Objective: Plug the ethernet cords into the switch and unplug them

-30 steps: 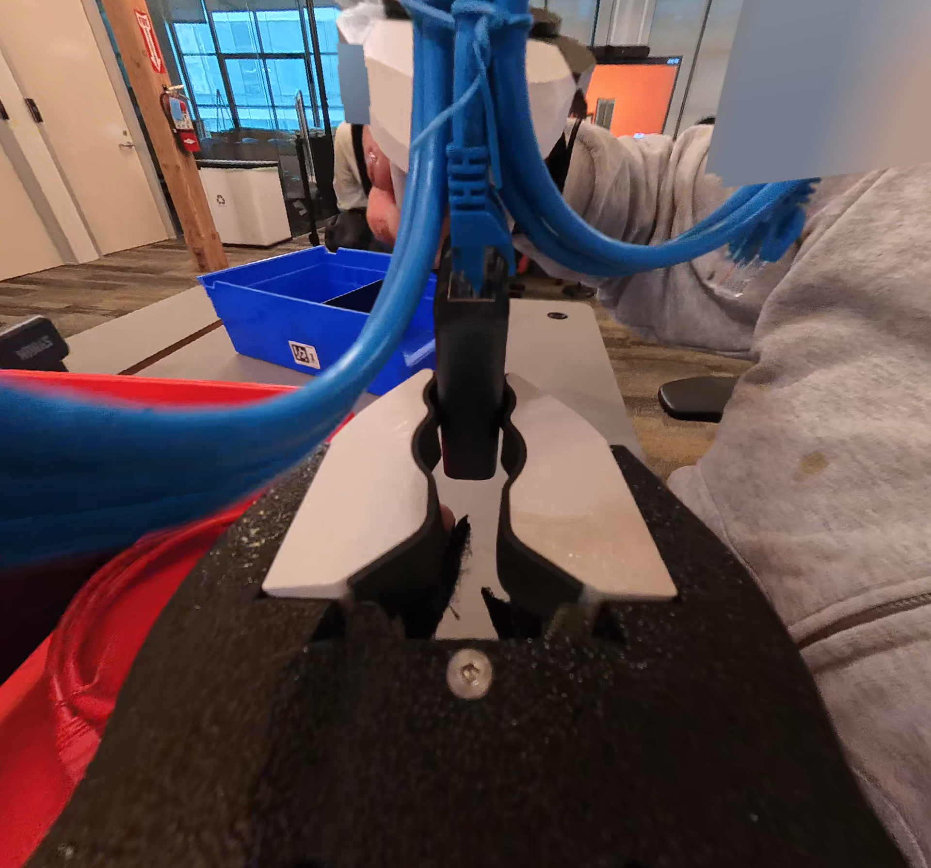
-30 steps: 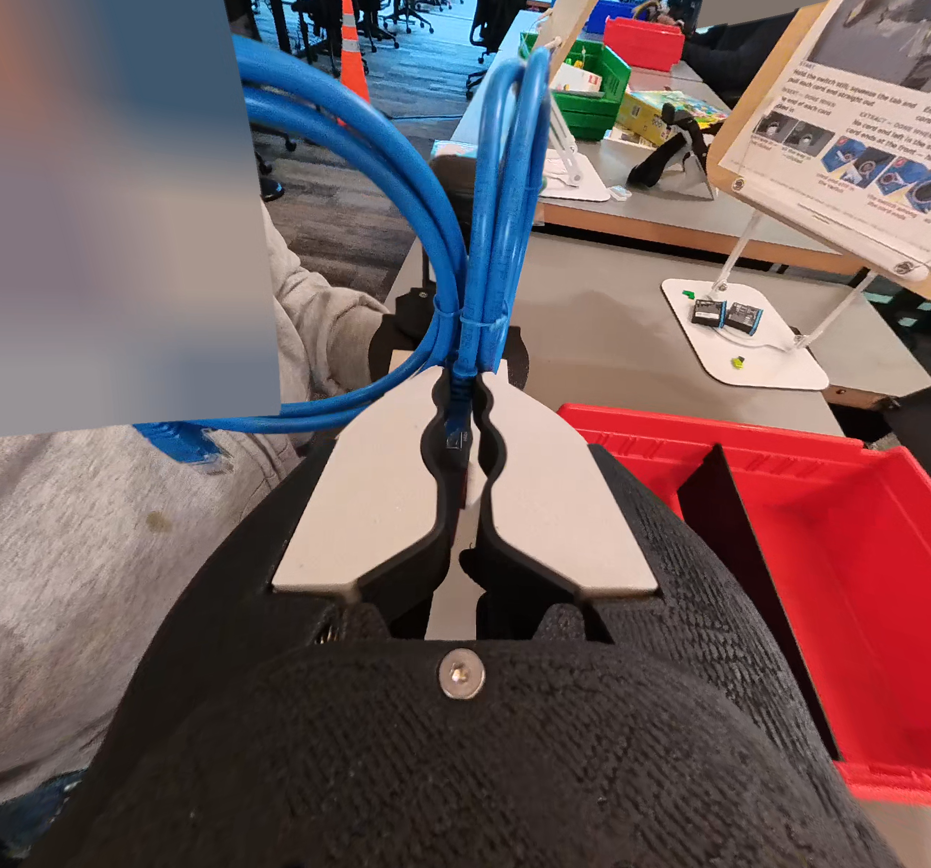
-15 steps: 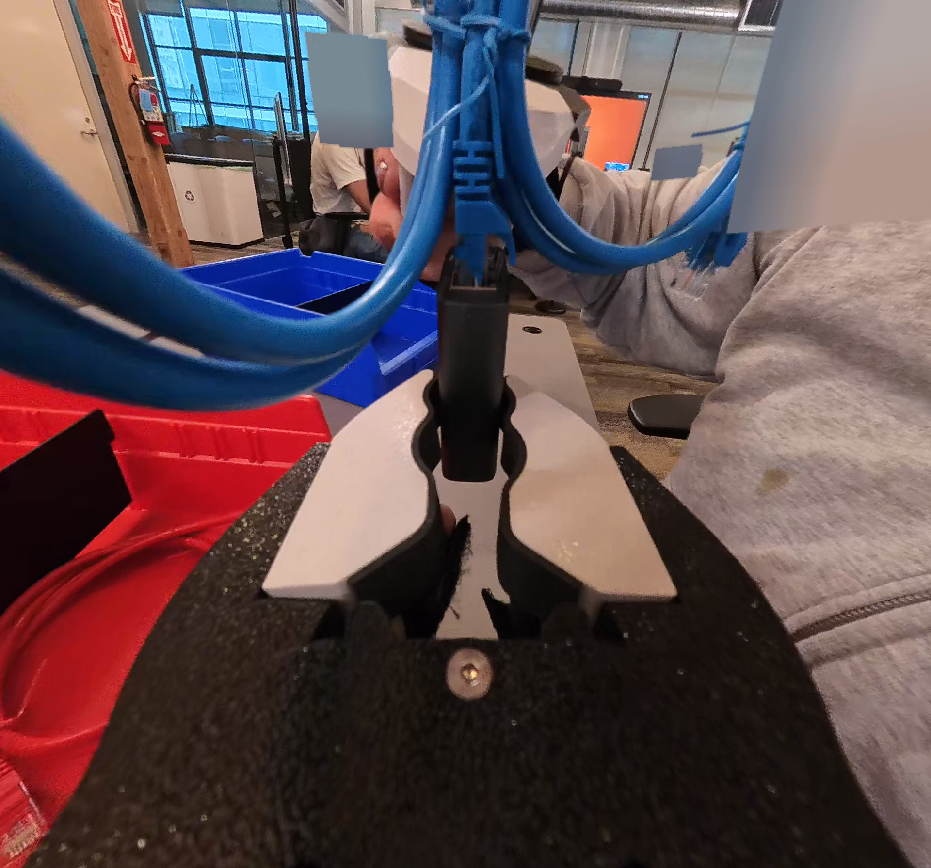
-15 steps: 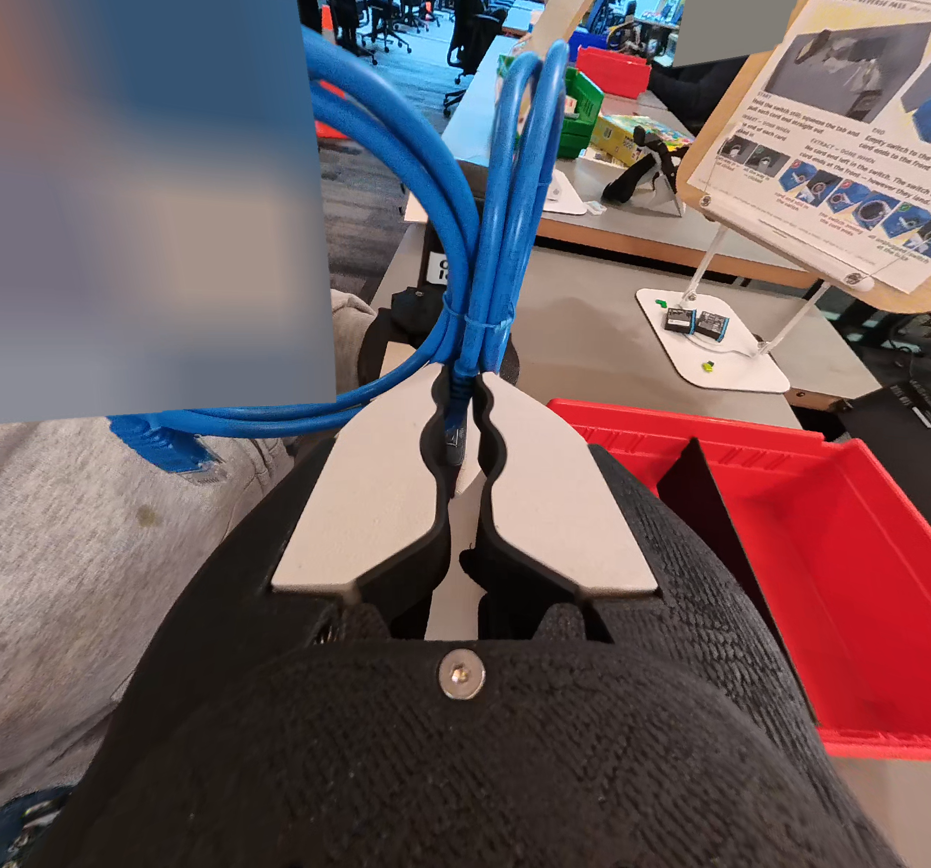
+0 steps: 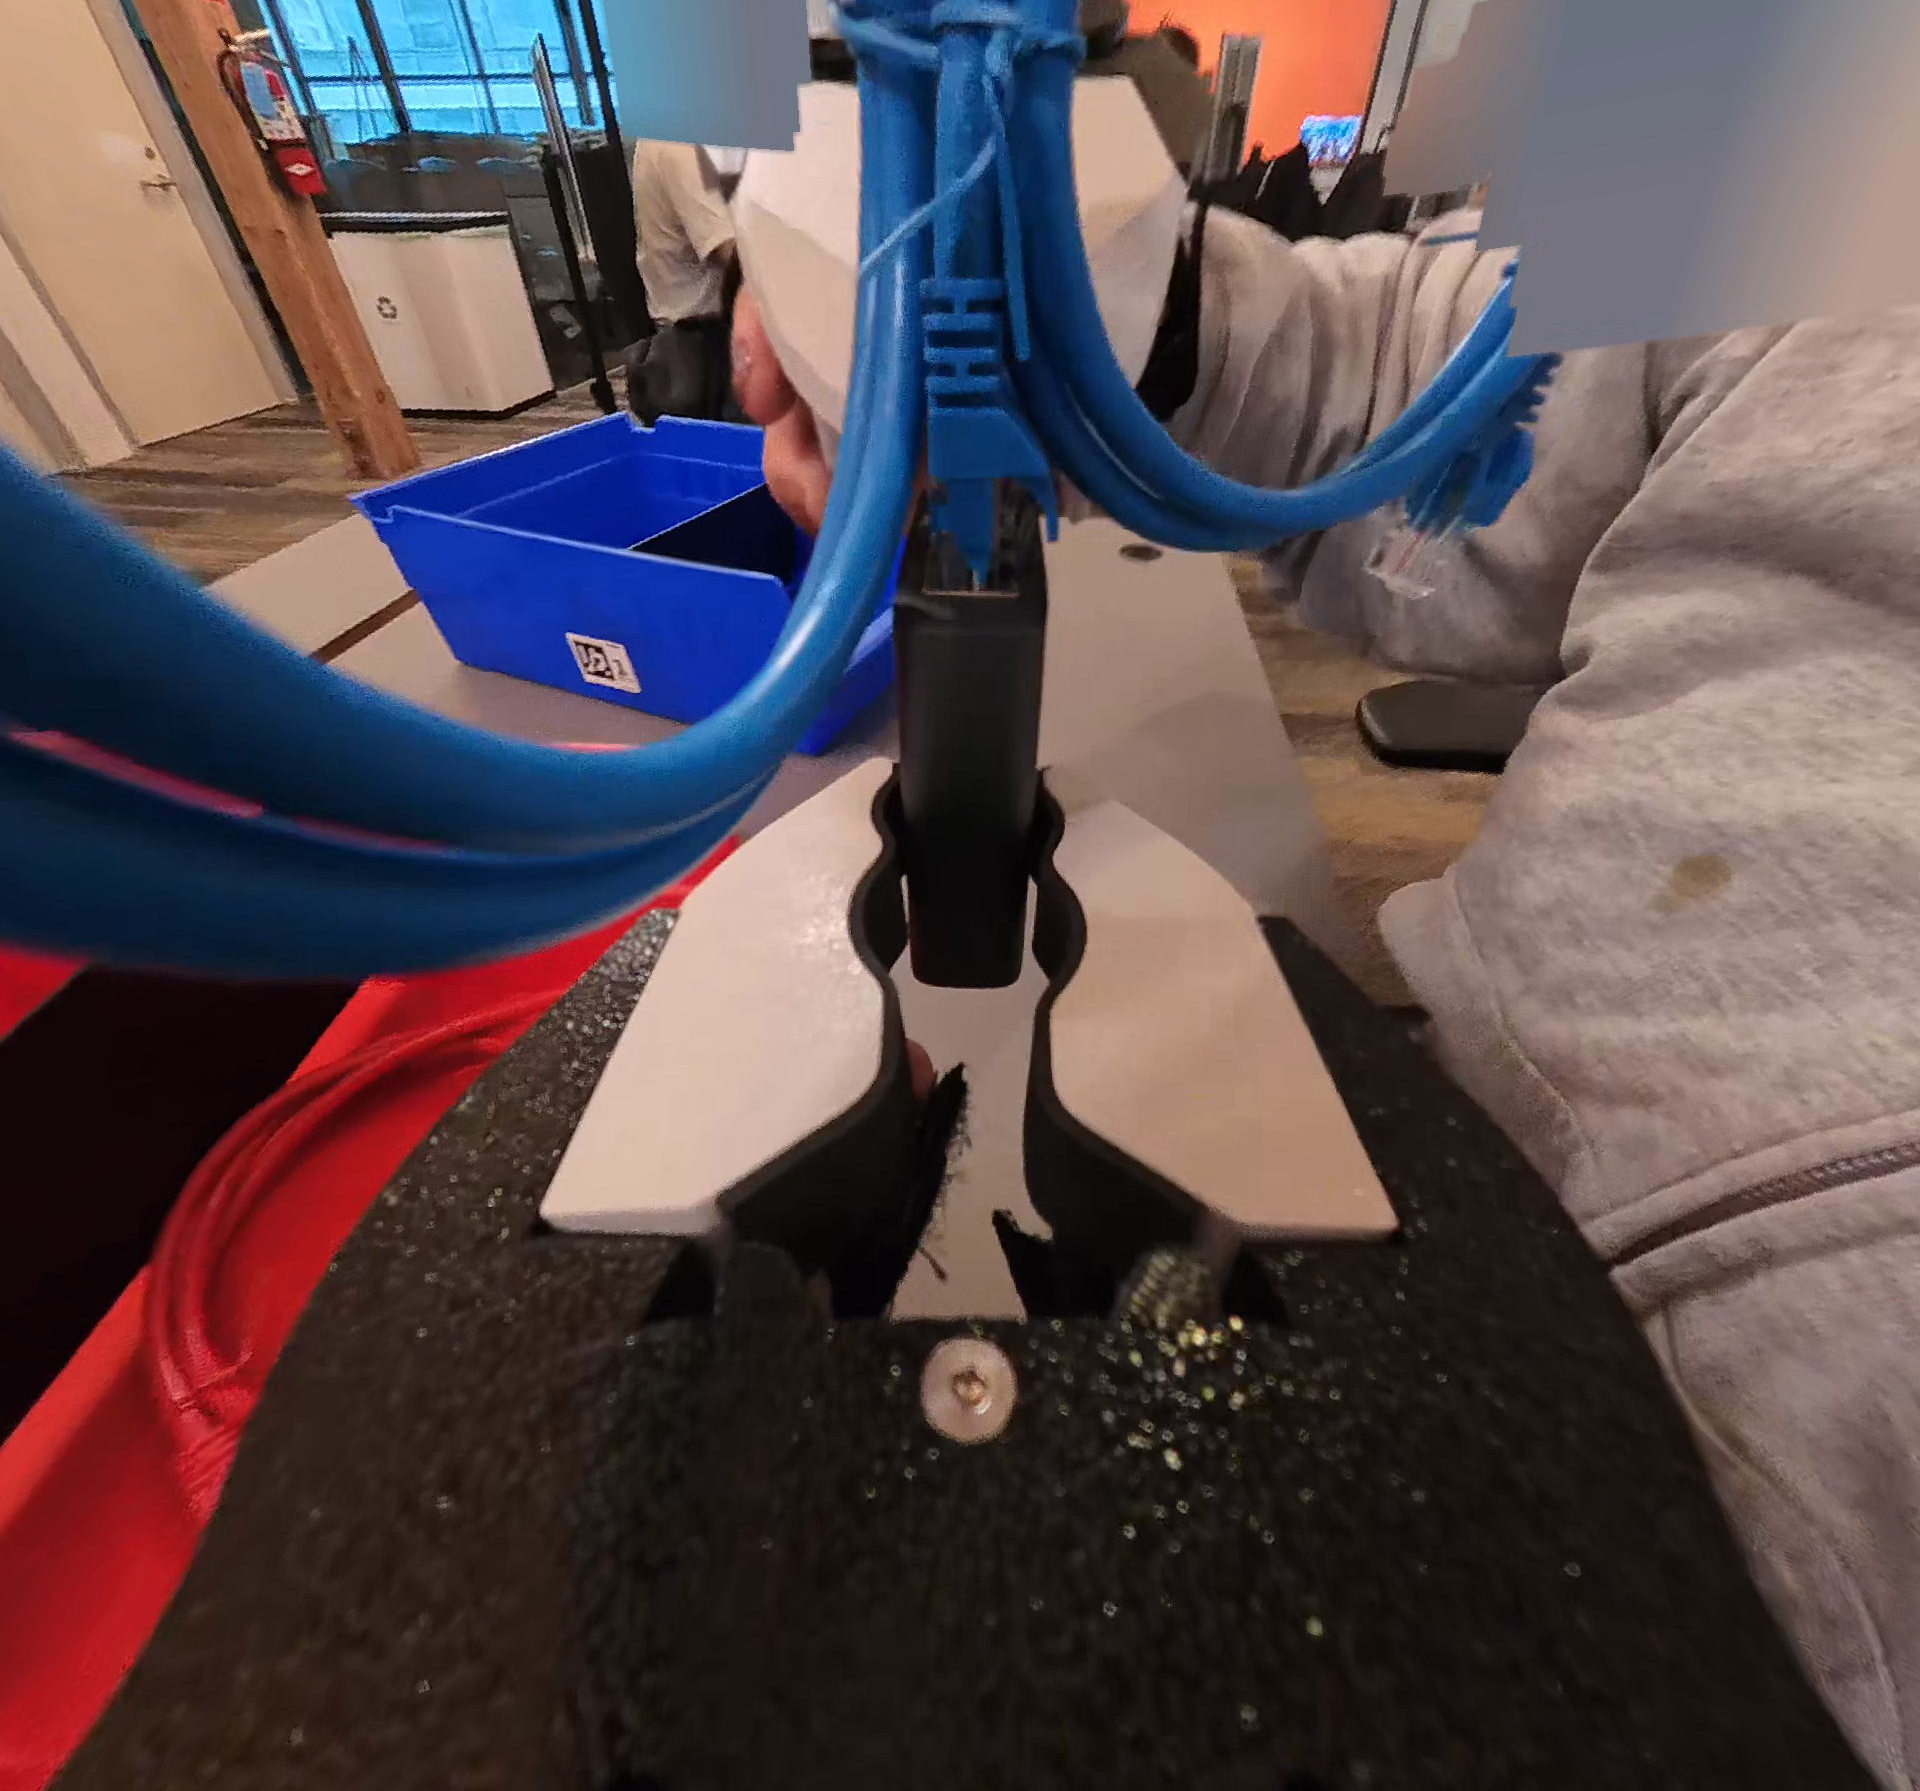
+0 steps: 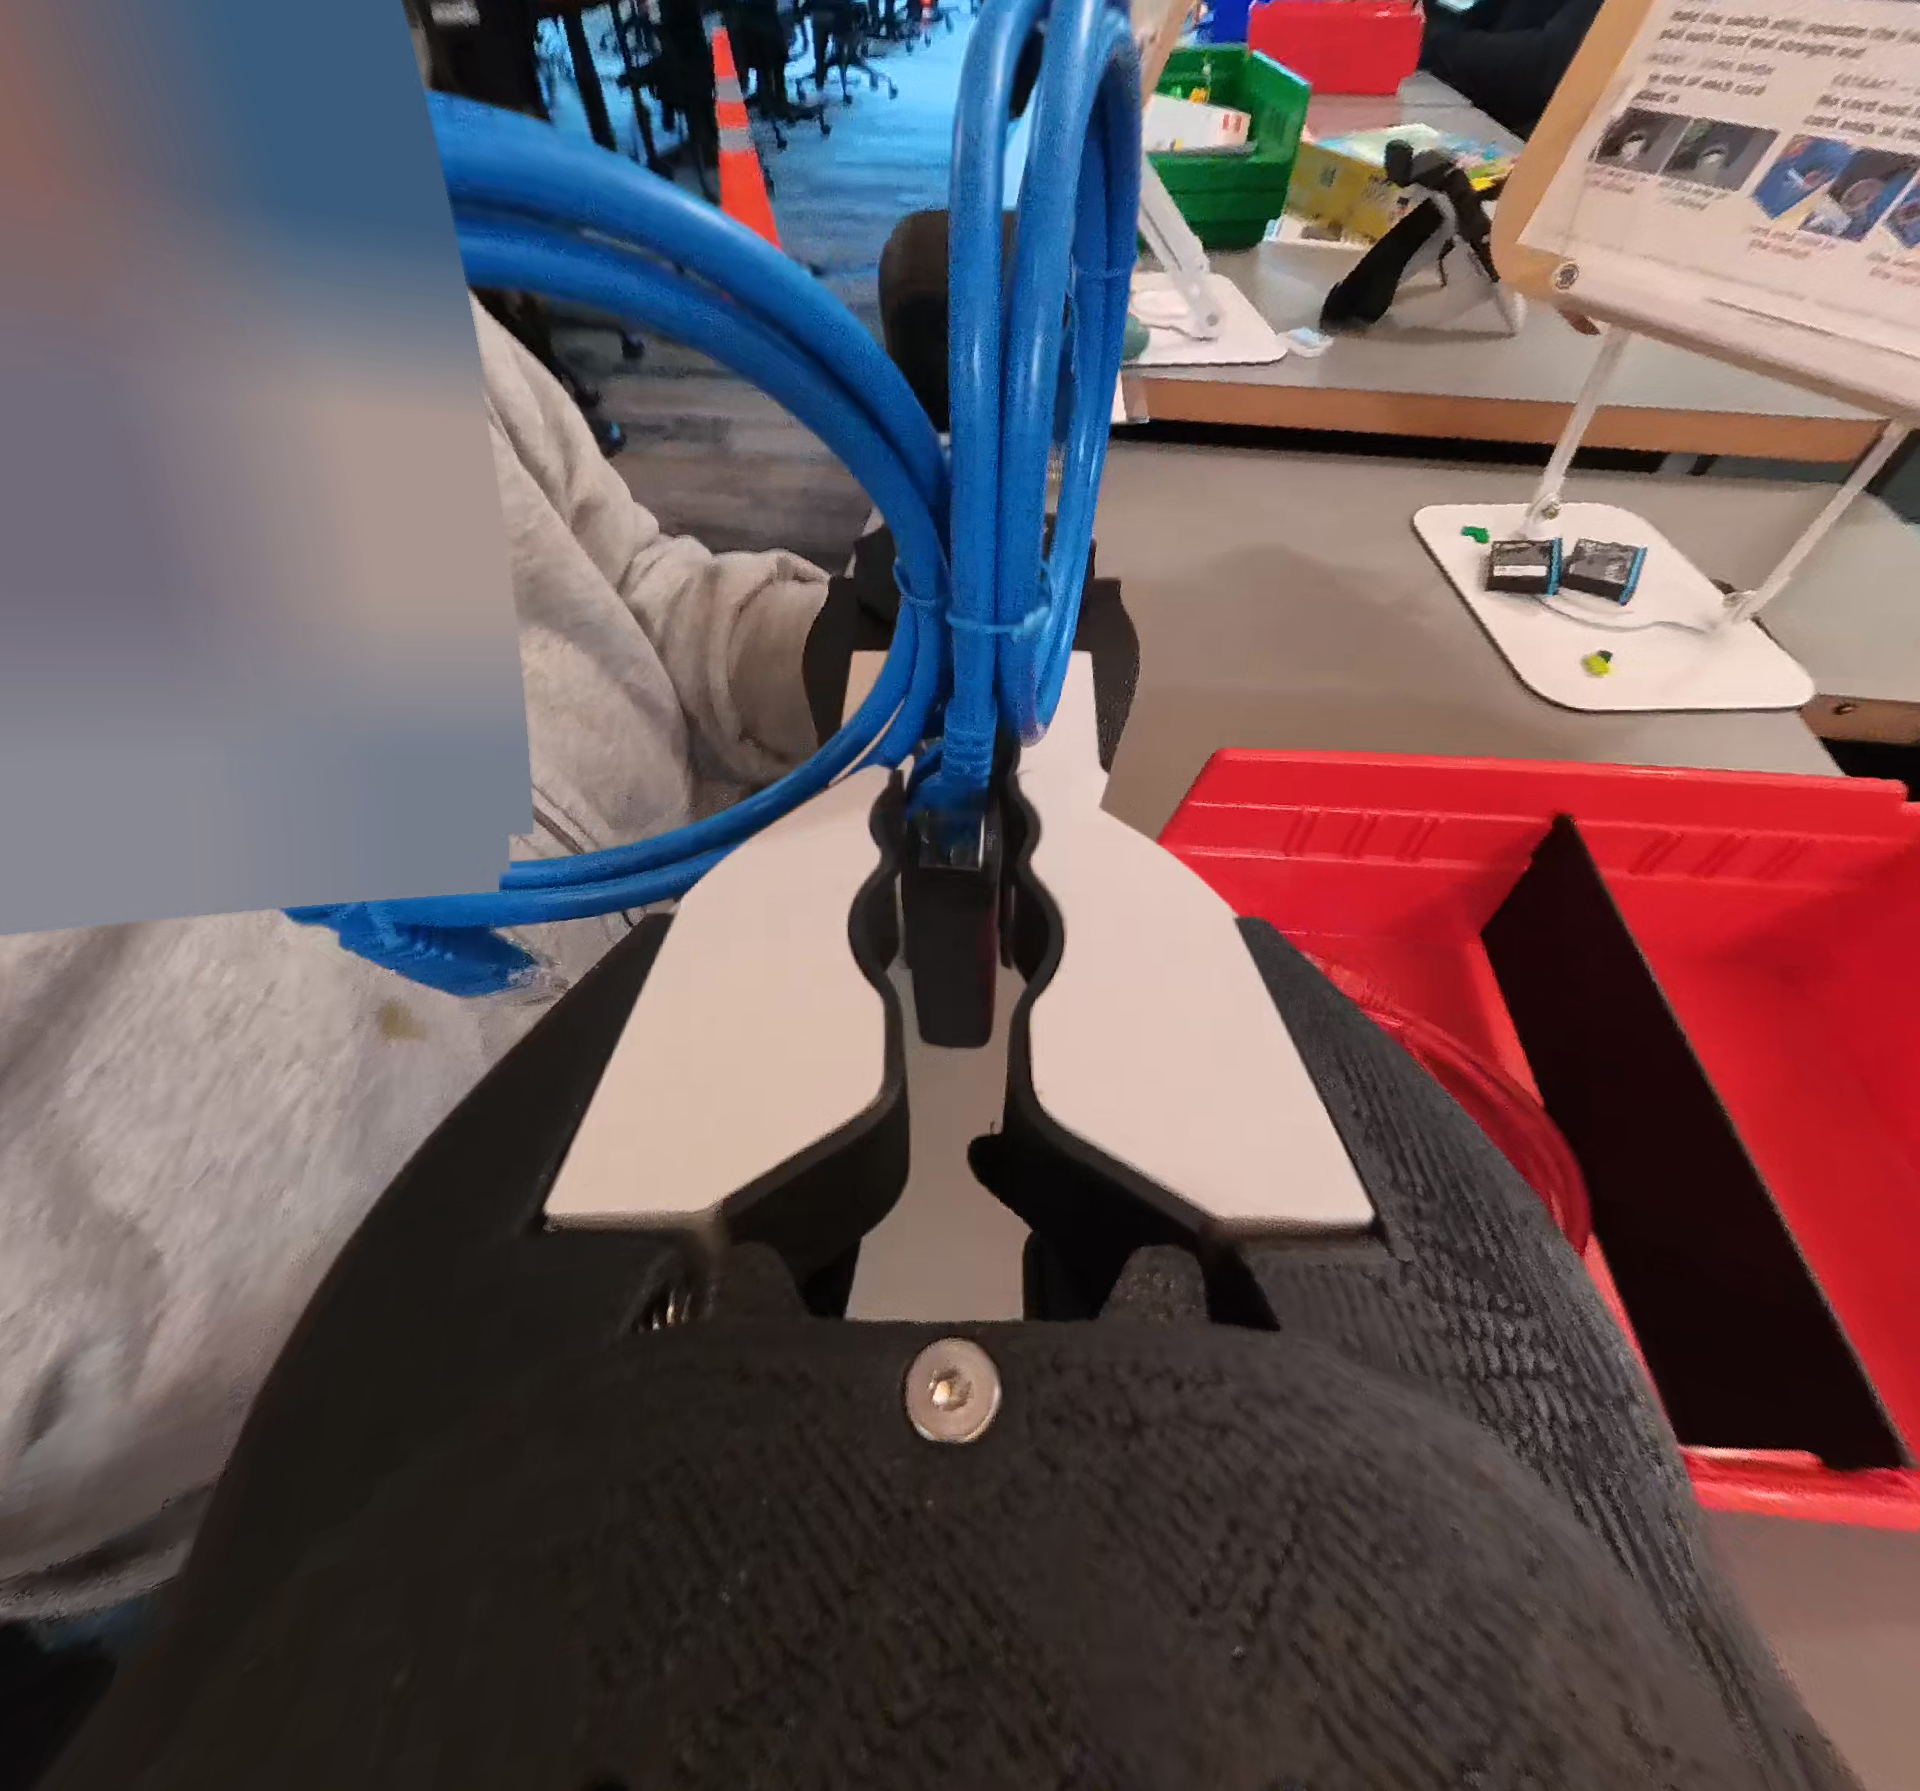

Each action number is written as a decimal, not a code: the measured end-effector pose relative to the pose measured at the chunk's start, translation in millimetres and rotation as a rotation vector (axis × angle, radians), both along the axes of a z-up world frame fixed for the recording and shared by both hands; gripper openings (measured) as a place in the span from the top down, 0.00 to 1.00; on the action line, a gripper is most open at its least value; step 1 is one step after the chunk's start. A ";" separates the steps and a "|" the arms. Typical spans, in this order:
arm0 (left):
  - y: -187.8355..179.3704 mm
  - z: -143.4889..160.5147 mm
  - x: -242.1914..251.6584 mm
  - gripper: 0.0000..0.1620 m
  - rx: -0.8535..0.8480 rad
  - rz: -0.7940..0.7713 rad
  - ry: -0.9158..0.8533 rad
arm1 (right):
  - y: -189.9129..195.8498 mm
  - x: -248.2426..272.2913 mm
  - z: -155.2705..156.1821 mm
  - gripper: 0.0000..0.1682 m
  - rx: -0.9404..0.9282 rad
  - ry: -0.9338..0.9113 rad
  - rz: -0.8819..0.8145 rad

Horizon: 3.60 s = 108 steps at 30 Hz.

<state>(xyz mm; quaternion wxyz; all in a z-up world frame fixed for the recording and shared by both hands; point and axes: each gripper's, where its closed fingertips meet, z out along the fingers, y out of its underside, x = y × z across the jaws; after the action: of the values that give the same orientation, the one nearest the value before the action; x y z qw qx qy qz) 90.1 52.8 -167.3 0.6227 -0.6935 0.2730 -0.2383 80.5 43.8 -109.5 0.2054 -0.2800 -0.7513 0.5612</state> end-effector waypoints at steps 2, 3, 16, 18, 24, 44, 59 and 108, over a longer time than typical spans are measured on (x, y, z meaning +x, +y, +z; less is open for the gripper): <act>1.6 -4.5 -5.1 0.88 0.006 0.044 0.095 | -0.1 1.5 -0.7 0.92 0.067 0.026 0.006; 2.1 -6.0 -7.5 0.88 0.012 0.069 0.148 | 0.1 2.1 -1.3 0.91 0.112 0.044 0.006; -2.4 -3.0 -16.3 0.88 0.236 0.236 0.580 | -18.2 20.2 -13.0 0.94 0.677 0.353 0.029; -5.0 0.4 -15.3 0.88 0.290 0.246 0.591 | -21.9 22.9 -12.5 0.94 0.721 0.404 0.027; -13.1 5.0 -9.1 0.88 0.403 0.215 0.596 | -26.8 31.2 -14.0 0.94 0.741 0.491 0.036; -12.2 26.1 7.1 0.87 0.307 -0.010 -0.081 | -5.3 23.6 17.4 0.94 -0.089 0.458 -0.104; 15.4 8.3 -0.1 0.88 -0.006 0.003 -0.382 | 28.8 -12.0 -8.2 0.96 -0.506 0.271 -0.321; 25.7 -3.8 -77.6 0.88 -0.002 0.559 0.486 | 94.3 64.7 30.2 0.85 0.093 0.563 -0.839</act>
<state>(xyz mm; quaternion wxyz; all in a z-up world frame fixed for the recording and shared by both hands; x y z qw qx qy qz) 12.5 78.6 -171.1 0.5801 -0.7781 0.2130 0.1125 145.3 138.1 -79.3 0.6201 -0.3861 -0.5137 0.4500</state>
